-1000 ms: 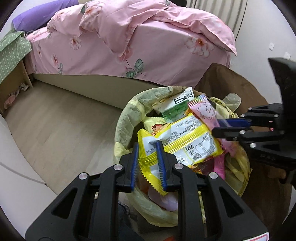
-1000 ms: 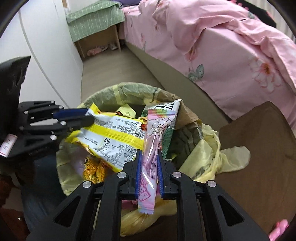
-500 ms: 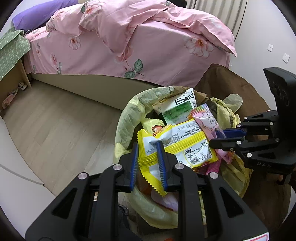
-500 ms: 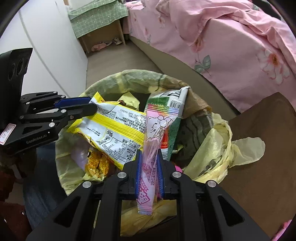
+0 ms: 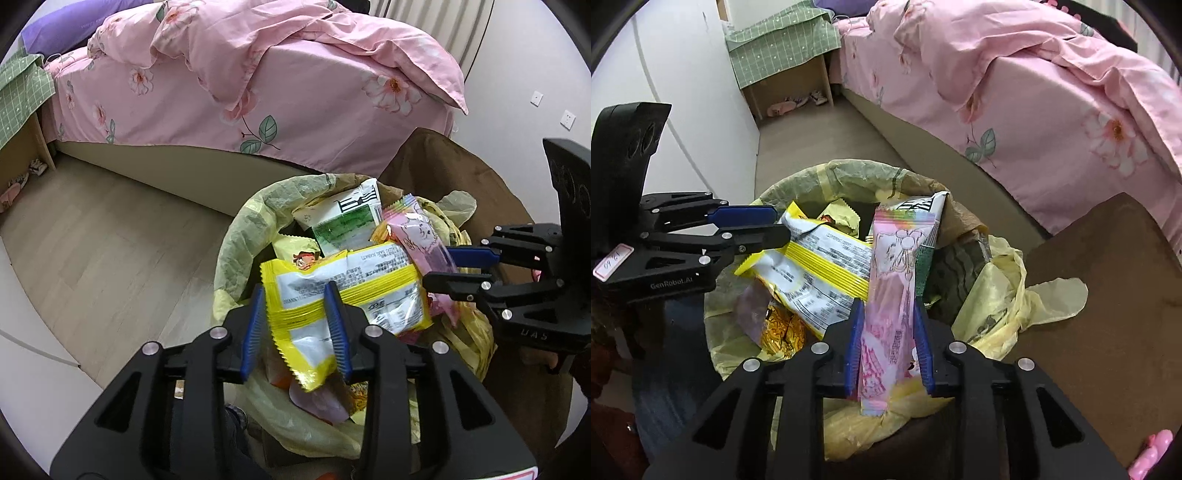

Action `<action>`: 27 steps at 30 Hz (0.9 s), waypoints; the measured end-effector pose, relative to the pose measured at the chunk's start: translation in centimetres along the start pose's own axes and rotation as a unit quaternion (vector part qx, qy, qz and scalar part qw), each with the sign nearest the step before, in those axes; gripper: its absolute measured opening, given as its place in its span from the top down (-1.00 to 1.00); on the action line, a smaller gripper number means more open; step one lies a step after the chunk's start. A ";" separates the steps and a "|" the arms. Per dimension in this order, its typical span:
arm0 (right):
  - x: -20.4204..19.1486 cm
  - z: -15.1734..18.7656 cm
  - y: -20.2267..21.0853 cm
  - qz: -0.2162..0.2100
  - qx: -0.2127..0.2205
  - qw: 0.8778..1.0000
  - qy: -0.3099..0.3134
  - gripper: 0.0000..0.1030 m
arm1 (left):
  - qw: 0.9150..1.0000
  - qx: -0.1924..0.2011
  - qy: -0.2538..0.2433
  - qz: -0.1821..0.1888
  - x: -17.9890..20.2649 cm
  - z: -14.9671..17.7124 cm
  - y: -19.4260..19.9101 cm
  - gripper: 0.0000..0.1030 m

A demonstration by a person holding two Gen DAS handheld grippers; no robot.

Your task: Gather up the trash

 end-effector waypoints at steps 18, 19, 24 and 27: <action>0.0 1.4 9.7 0.029 0.104 0.993 -0.048 0.15 | 0.995 0.073 0.054 -0.034 2.7 -1.3 8.2 -0.52; -0.1 1.6 10.6 0.036 0.111 0.992 -0.046 0.15 | 0.995 0.081 0.048 -0.040 3.6 -1.1 9.1 -0.52; 0.3 4.1 15.7 0.082 0.140 0.985 -0.053 0.14 | 0.994 0.095 0.026 -0.047 7.4 0.1 12.0 -0.52; 1.0 6.0 17.9 0.092 0.145 0.982 -0.076 0.14 | 0.993 0.106 0.006 -0.044 10.3 1.3 13.9 -0.52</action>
Point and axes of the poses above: each gripper's, at about its wrist camera, not at the fingertips, and y roughly against the way its jaws point, x to its right, z to its underside, the point moved 10 cm from there along -y, roughly the way its jaws point, and after that the axes turned 1 degree about y, right-handed, at the moved point
